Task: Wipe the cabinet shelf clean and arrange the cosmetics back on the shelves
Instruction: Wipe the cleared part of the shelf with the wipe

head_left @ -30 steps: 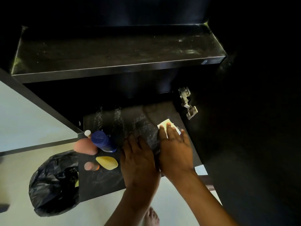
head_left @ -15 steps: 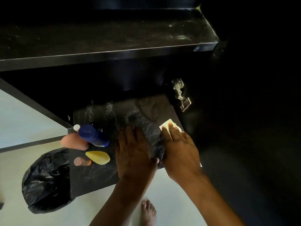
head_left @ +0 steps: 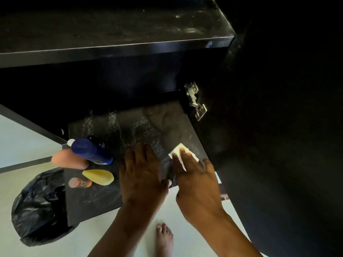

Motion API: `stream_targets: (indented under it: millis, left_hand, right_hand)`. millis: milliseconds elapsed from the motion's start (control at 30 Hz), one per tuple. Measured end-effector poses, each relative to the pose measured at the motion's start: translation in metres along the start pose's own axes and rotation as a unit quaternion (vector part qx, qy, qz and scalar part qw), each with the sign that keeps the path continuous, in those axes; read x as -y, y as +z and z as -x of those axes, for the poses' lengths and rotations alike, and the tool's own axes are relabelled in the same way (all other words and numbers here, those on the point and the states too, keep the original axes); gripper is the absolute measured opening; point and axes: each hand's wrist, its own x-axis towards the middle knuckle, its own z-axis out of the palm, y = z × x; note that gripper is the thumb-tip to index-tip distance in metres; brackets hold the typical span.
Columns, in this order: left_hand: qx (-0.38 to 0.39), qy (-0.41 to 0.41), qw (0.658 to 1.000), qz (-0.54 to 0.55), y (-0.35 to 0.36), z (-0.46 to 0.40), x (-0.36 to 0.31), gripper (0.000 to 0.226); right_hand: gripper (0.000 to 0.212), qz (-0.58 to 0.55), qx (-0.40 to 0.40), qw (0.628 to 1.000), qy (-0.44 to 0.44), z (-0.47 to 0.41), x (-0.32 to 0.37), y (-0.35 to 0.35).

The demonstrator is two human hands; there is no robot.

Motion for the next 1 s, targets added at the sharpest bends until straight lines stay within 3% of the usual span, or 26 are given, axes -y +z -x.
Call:
stream_targets:
  millis: [133, 333, 467, 600, 700, 867, 1000]
  left_hand:
    - [-0.007, 0.011, 1.0, 0.002, -0.005, 0.001, 0.001, 0.118]
    - [-0.023, 0.014, 0.999, 0.02, -0.001, 0.001, -0.005, 0.125]
    - [-0.024, 0.018, 0.999, 0.011, 0.007, 0.005, 0.0, 0.124]
    - [-0.012, 0.008, 1.0, -0.007, 0.013, 0.009, 0.004, 0.12]
    - [-0.015, 0.009, 1.0, -0.012, 0.013, 0.008, 0.002, 0.116]
    - [-0.023, 0.021, 0.999, -0.011, 0.014, 0.012, 0.007, 0.12]
    - [-0.044, 0.037, 0.998, 0.006, 0.015, 0.02, 0.011, 0.119]
  right_hand:
    - [0.083, 0.016, 0.072, 0.996, 0.043, -0.007, -0.013, -0.009]
    - [0.072, -0.054, -0.018, 0.998, 0.007, -0.049, -0.011, 0.001]
    - [0.076, -0.012, 0.009, 1.0, -0.026, -0.019, -0.013, -0.004]
    - [0.08, 0.027, 0.076, 0.997, 0.016, 0.004, -0.014, -0.005]
    - [0.08, 0.01, 0.04, 0.998, 0.037, -0.021, -0.013, 0.001]
    - [0.064, -0.02, -0.039, 0.999, -0.023, -0.043, -0.016, 0.004]
    - [0.089, -0.032, 0.003, 0.995, -0.097, 0.013, -0.02, 0.014]
